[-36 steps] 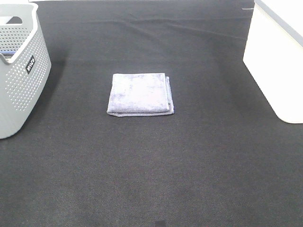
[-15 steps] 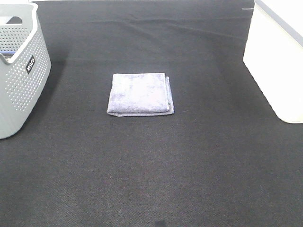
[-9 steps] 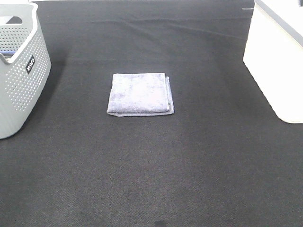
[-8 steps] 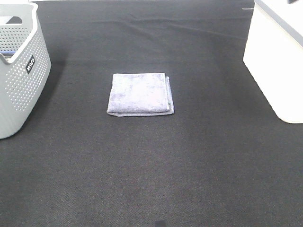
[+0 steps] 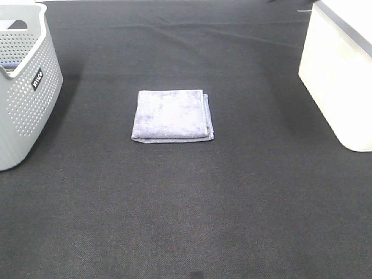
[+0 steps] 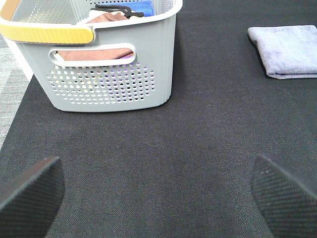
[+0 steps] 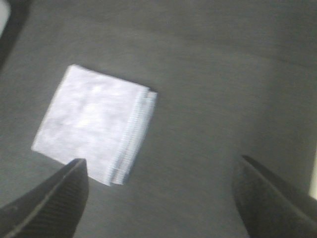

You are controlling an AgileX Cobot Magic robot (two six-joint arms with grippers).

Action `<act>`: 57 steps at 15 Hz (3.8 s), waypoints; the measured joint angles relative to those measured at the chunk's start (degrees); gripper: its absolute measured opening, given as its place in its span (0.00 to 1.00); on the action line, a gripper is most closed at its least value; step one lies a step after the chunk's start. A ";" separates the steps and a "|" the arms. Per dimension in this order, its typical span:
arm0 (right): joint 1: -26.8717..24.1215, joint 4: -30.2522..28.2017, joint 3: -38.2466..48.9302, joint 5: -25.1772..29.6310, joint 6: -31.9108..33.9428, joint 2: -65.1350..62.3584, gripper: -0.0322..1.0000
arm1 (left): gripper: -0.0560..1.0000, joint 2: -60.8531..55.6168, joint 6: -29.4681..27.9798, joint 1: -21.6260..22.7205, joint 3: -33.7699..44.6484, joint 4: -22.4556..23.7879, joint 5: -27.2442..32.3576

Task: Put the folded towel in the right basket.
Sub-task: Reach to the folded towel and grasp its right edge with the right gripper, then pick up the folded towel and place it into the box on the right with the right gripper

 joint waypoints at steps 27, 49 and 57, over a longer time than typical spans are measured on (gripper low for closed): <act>6.93 20.86 -21.31 11.12 -2.29 42.80 0.60 | 0.98 0.00 0.00 0.00 0.00 0.00 0.00; -6.59 -6.25 -37.59 12.89 3.55 13.41 0.09 | 0.98 0.00 0.00 0.00 0.00 0.00 0.00; -23.78 -7.45 -29.68 12.89 7.79 11.34 0.09 | 0.98 0.00 0.00 0.00 0.00 0.00 0.00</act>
